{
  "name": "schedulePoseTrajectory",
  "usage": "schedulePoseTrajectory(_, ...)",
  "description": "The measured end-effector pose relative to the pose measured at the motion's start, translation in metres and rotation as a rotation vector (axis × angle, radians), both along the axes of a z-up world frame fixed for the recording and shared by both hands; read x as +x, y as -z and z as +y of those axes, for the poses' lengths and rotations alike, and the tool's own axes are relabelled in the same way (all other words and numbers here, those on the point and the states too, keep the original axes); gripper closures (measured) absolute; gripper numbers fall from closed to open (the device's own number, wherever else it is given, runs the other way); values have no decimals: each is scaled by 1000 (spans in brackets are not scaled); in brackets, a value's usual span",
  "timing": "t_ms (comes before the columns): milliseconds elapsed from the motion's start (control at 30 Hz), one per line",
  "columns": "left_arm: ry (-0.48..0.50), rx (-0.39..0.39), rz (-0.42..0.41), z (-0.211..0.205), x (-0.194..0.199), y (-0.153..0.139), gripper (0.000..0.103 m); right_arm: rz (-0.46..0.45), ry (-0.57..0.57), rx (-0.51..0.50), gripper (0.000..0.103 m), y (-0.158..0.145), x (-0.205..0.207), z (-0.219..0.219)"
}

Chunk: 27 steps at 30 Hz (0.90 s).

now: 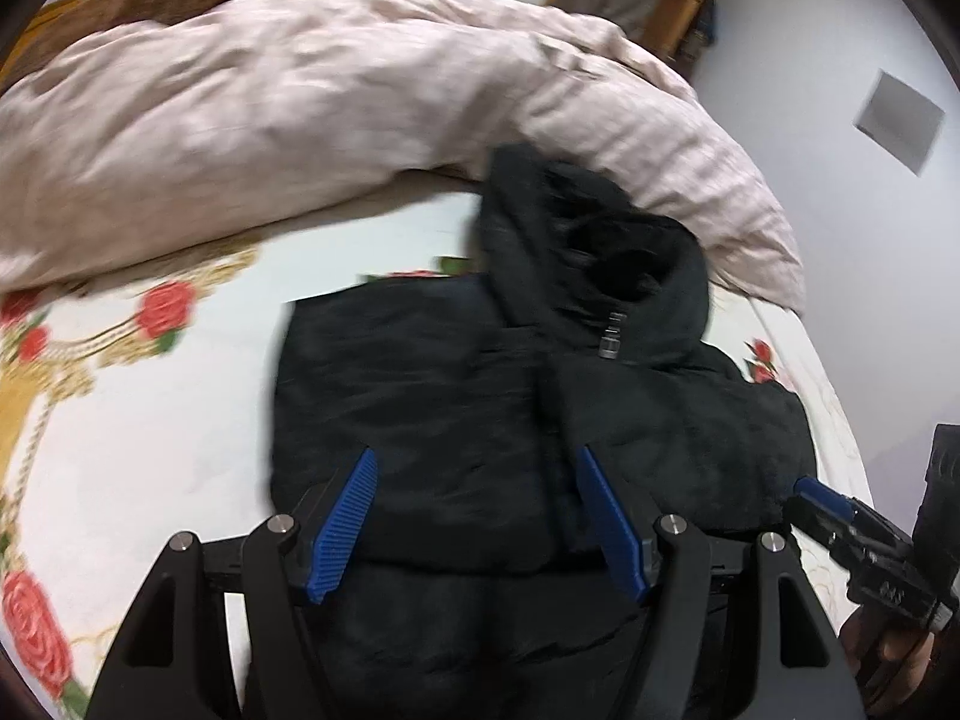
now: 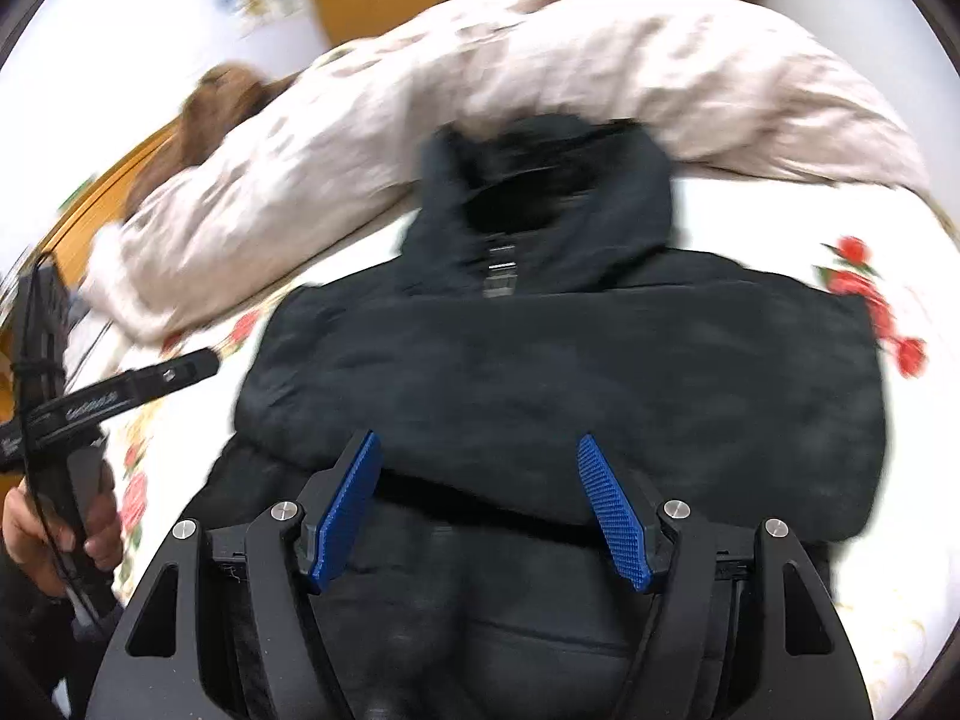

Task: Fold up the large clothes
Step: 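Lift the held sleeve with the right tool and fold it across the jacket body, then lay the sleeve on the jacket body, open the right tool and withdraw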

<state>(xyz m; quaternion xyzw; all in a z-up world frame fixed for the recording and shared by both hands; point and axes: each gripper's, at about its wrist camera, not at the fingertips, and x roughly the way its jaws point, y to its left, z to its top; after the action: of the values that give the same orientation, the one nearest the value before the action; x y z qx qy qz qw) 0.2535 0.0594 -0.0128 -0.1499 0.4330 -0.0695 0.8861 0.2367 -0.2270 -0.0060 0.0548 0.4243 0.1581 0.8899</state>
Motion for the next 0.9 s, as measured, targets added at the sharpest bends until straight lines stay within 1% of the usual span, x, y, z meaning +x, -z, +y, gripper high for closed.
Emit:
schedulePoseTrajectory(67,46,0,-3,-23,11,0,32,10,112,-6,34,5,5,-35)
schedulePoseTrajectory(133,101,-5,-25,-48,19,0,32,24,204,-6,35,11,11,-64)
schedulePoseTrajectory(167,122,-2,-37,-59,22,1,32,23,252,-14,42,14,15,-79)
schedulePoseTrajectory(200,142,4,-47,-69,25,3,32,24,281,-21,51,18,18,-89)
schedulePoseTrajectory(233,159,18,-53,-77,29,6,32,28,307,-26,53,22,22,-97)
schedulePoseTrajectory(267,168,48,-50,-85,34,13,32,32,319,-26,55,26,27,-102)
schedulePoseTrajectory(367,145,153,29,-93,50,46,32,63,304,-33,57,47,44,-100)
schedulePoseTrajectory(400,138,171,45,-91,53,57,32,82,285,-46,57,58,50,-94)
schedulePoseTrajectory(467,127,137,57,-83,55,75,31,99,252,-67,57,78,57,-85)
schedulePoseTrajectory(533,126,134,43,-81,53,79,30,87,247,-88,57,89,59,-79)
schedulePoseTrajectory(633,129,158,49,-85,54,77,30,101,250,-87,57,87,64,-80)
schedulePoseTrajectory(667,125,151,62,-84,54,74,31,106,250,-86,58,84,65,-82)
schedulePoseTrajectory(733,111,120,83,-79,55,63,34,95,254,-70,58,67,61,-87)
schedulePoseTrajectory(767,106,104,66,-75,53,54,35,58,261,-53,58,54,59,-93)
schedulePoseTrajectory(833,95,112,11,-71,52,37,35,-5,284,-52,58,33,60,-104)
schedulePoseTrajectory(900,83,120,-8,-69,61,30,35,-19,292,-58,58,24,71,-113)
